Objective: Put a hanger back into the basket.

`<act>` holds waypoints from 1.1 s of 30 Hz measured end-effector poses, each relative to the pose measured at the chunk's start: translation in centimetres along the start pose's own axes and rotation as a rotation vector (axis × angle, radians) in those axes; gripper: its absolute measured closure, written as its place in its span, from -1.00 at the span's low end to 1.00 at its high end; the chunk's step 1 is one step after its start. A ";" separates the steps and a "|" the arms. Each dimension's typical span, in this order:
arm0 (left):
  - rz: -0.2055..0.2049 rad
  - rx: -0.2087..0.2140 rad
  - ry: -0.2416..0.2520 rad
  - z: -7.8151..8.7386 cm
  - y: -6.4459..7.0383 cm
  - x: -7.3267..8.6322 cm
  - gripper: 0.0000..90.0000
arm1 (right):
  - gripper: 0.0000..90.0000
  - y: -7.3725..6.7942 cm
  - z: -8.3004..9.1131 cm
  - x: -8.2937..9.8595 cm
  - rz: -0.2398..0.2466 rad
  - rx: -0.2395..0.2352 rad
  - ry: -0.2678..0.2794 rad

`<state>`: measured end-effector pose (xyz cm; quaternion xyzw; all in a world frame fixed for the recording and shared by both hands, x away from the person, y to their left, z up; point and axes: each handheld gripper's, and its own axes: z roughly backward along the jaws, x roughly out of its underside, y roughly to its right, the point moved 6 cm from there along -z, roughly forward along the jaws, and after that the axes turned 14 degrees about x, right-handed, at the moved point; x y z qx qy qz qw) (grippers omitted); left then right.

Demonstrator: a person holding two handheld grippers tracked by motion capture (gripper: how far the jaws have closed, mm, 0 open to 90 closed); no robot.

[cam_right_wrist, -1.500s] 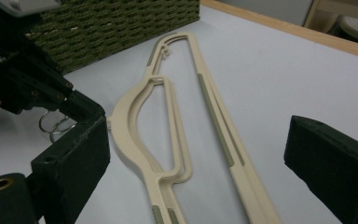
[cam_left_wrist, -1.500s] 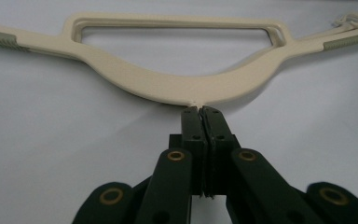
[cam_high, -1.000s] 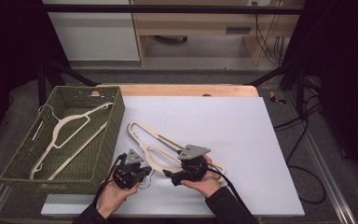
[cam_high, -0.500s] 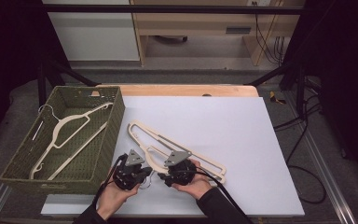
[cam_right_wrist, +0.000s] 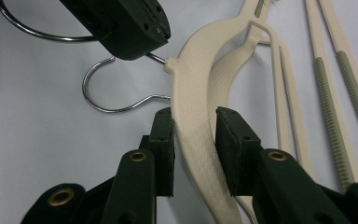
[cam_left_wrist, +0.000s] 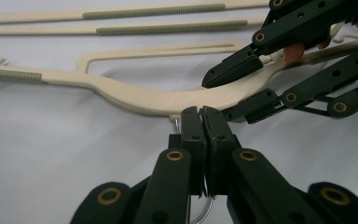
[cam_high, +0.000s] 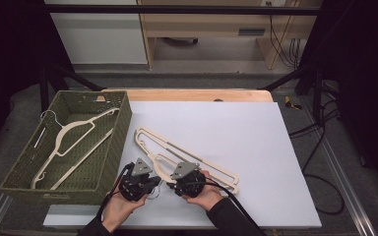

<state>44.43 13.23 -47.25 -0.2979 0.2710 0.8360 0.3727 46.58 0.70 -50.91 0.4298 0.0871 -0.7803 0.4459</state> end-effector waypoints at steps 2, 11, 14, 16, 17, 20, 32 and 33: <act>-0.005 0.005 0.024 0.4 0.1 -0.2 0.91 | 0.54 0.1 0.1 -0.1 0.003 0.001 0.007; -0.083 0.014 0.219 4.4 0.2 -2.2 0.04 | 0.56 0.6 0.9 -0.4 -0.010 0.004 0.027; -0.109 0.033 0.320 6.7 -0.1 -2.9 -0.17 | 0.59 1.2 1.6 -0.7 -0.012 0.015 0.045; -0.113 0.038 0.354 7.6 -0.2 -3.2 -0.31 | 0.61 1.6 2.0 -0.8 -0.014 0.025 0.053; -0.113 0.038 0.371 8.1 -0.3 -3.3 -0.38 | 0.62 1.7 2.2 -0.8 -0.016 0.028 0.055; -0.100 0.033 0.408 9.1 -0.6 -3.5 -0.53 | 0.65 2.3 2.8 -0.9 -0.015 0.038 0.064; -0.096 0.023 0.406 9.3 -0.8 -3.4 -0.71 | 0.80 5.2 5.3 -1.5 -0.033 0.120 0.121; -0.095 0.021 0.403 9.2 -0.8 -3.4 -0.71 | 0.82 5.5 5.5 -1.5 -0.036 0.130 0.125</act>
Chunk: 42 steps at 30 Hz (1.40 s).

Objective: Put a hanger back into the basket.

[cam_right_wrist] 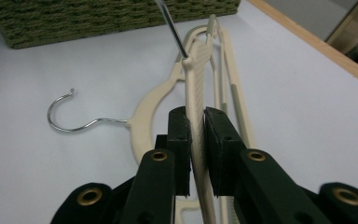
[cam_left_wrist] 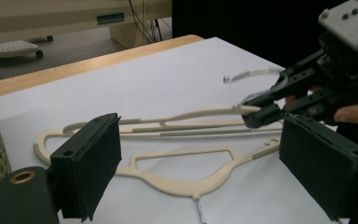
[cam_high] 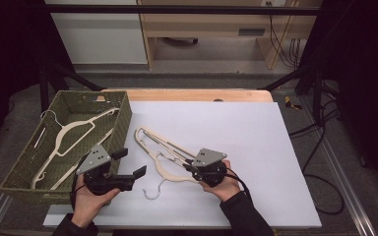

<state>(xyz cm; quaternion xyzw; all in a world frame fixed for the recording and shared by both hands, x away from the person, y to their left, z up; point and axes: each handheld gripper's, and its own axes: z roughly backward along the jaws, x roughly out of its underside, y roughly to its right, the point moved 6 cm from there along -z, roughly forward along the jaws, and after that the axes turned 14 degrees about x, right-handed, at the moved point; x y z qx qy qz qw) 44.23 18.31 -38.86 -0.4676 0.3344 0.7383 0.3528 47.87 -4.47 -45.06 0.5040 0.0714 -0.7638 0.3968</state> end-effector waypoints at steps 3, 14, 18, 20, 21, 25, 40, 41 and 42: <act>-0.003 -0.002 -0.011 -0.2 0.0 0.2 -0.72 | 0.85 0.8 0.3 0.0 -0.011 0.025 0.006; -0.008 0.005 -0.053 -1.0 0.0 0.8 -0.81 | 0.93 3.5 1.6 0.2 -0.042 0.095 0.013; -0.014 0.017 -0.077 -1.4 0.2 0.9 -0.83 | 0.93 4.0 2.4 0.0 -0.061 0.062 0.020; -0.020 0.024 -0.092 -1.7 0.3 0.9 -0.84 | 0.93 3.9 2.8 0.0 -0.067 0.038 0.016; -0.024 0.022 -0.099 -1.8 0.3 0.9 -0.84 | 0.93 3.9 2.9 -0.1 -0.061 0.025 0.019; -0.038 0.037 -0.125 -2.8 0.4 0.6 -0.84 | 0.93 3.2 3.6 -0.5 -0.075 -0.043 0.029; -0.114 0.144 -0.254 -7.5 1.5 0.7 -0.36 | 0.93 0.6 5.1 -1.3 -0.054 -0.237 0.061; -0.134 0.151 -0.268 -7.7 1.7 0.9 -0.29 | 0.93 0.3 5.2 -1.4 -0.047 -0.258 0.061; -0.134 0.151 -0.268 -7.7 1.7 0.9 -0.22 | 0.93 0.1 5.2 -1.4 -0.042 -0.265 0.059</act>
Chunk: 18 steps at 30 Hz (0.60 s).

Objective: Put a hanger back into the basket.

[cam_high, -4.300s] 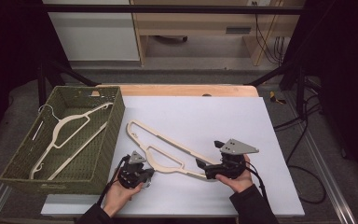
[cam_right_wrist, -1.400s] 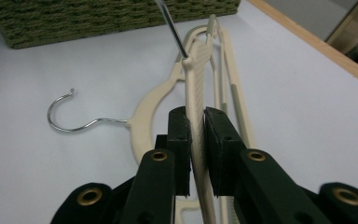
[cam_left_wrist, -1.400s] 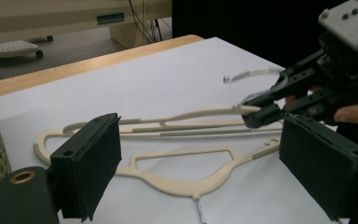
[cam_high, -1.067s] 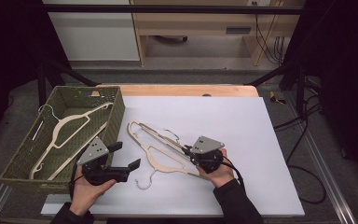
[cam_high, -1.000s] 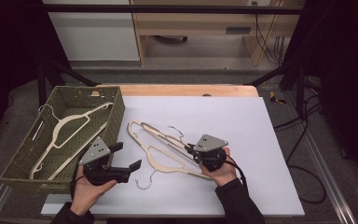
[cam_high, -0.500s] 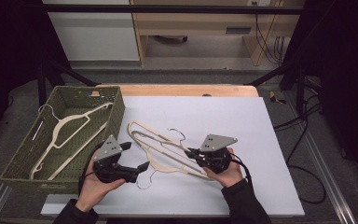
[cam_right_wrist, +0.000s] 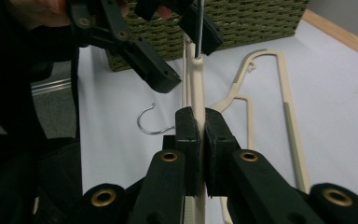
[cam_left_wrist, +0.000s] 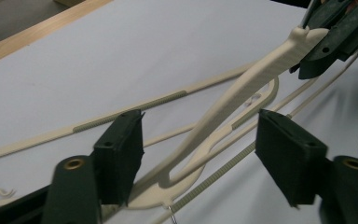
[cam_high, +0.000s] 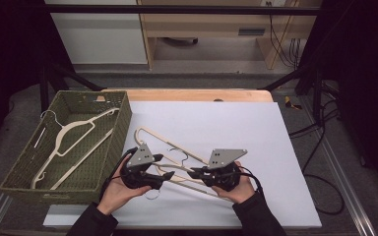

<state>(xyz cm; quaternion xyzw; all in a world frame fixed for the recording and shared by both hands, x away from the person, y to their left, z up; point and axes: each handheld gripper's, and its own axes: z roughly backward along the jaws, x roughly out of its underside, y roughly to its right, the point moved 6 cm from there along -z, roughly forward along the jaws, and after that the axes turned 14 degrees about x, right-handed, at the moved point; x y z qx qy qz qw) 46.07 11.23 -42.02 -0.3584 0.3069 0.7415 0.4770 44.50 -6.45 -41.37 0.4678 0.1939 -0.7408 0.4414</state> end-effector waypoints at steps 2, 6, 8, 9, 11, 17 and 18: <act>-0.009 0.007 -0.001 -0.1 0.1 0.1 -0.05 | 0.93 -0.2 -0.1 0.0 0.007 -0.012 -0.005; -0.028 0.035 -0.028 -0.2 0.5 0.4 0.32 | 0.93 -0.6 -0.3 0.0 0.007 -0.040 -0.011; -0.028 0.035 -0.033 -0.2 0.6 0.4 0.38 | 0.93 -0.6 -0.3 0.0 0.007 -0.043 -0.010; -0.034 0.039 -0.046 -0.2 0.7 0.5 0.40 | 0.92 -0.7 -0.3 0.1 0.008 -0.051 -0.014; -0.044 0.034 -0.064 -0.2 0.8 0.6 0.43 | 0.92 -0.7 -0.4 0.1 0.003 -0.056 -0.017; -0.056 0.033 -0.089 0.1 1.5 0.9 0.60 | 0.80 -0.4 -0.5 0.2 0.000 -0.032 -0.012; -0.056 0.033 -0.089 0.1 1.5 0.9 0.63 | 0.80 -0.4 -0.5 0.2 0.000 -0.032 -0.012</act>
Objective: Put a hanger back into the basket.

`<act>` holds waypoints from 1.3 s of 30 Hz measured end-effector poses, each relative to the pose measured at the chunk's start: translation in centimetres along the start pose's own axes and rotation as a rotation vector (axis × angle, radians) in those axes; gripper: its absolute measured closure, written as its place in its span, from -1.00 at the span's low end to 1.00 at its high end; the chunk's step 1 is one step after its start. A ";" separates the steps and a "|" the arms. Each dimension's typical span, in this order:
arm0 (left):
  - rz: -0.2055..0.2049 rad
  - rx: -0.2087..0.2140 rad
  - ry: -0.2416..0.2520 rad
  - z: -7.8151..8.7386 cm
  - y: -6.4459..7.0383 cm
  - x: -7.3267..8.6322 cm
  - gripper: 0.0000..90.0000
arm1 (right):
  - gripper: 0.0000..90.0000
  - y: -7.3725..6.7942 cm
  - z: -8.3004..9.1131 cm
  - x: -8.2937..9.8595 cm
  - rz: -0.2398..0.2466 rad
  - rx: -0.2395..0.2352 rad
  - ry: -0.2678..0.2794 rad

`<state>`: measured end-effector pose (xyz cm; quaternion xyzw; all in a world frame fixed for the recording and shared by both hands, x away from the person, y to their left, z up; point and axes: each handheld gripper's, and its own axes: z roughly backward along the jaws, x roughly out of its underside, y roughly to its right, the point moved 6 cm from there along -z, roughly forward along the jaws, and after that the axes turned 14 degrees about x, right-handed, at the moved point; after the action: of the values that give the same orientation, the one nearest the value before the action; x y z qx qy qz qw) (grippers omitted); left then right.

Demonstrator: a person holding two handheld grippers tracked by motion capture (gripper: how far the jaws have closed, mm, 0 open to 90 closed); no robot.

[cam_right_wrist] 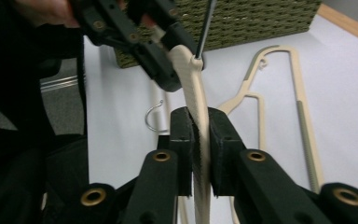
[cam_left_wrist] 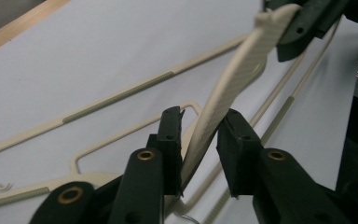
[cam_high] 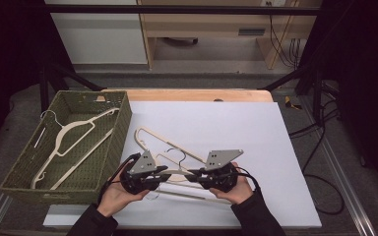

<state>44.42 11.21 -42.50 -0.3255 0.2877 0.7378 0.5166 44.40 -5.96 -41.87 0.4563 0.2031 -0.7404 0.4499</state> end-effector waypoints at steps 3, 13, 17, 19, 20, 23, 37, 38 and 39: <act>0.004 0.014 -0.012 -0.1 0.6 0.0 0.71 | 0.69 0.3 0.1 0.0 -0.014 0.027 0.009; 0.036 0.063 0.001 -0.4 1.7 -0.2 0.85 | 0.35 0.9 0.2 -0.1 -0.035 0.089 0.039; 0.041 0.082 0.024 -0.3 2.1 -0.4 0.89 | 0.20 1.0 0.4 -0.2 -0.045 0.109 0.060; 0.045 0.085 0.035 -0.2 2.3 -0.6 0.92 | 0.14 1.2 0.5 -0.4 -0.047 0.120 0.077; 0.047 0.072 0.037 -0.1 2.3 -0.7 0.92 | 0.13 1.2 0.7 -0.4 -0.051 0.131 0.086; 0.058 0.035 0.052 0.5 2.0 -0.7 0.92 | 0.01 1.7 1.3 -0.6 -0.070 0.161 0.120; 0.106 -0.069 0.163 4.3 0.9 -1.7 0.92 | -0.62 5.2 3.8 0.7 -0.199 0.377 0.151; 0.106 -0.069 0.163 4.3 0.9 -1.7 0.92 | -0.62 5.2 3.8 0.7 -0.199 0.377 0.151; 0.109 -0.078 0.174 5.1 0.8 -1.9 0.92 | -0.64 5.7 4.2 0.9 -0.221 0.390 0.155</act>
<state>43.20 13.72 -37.77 -0.3920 0.3198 0.7446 0.4356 47.00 -12.25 -39.92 0.5651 0.1387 -0.7730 0.2526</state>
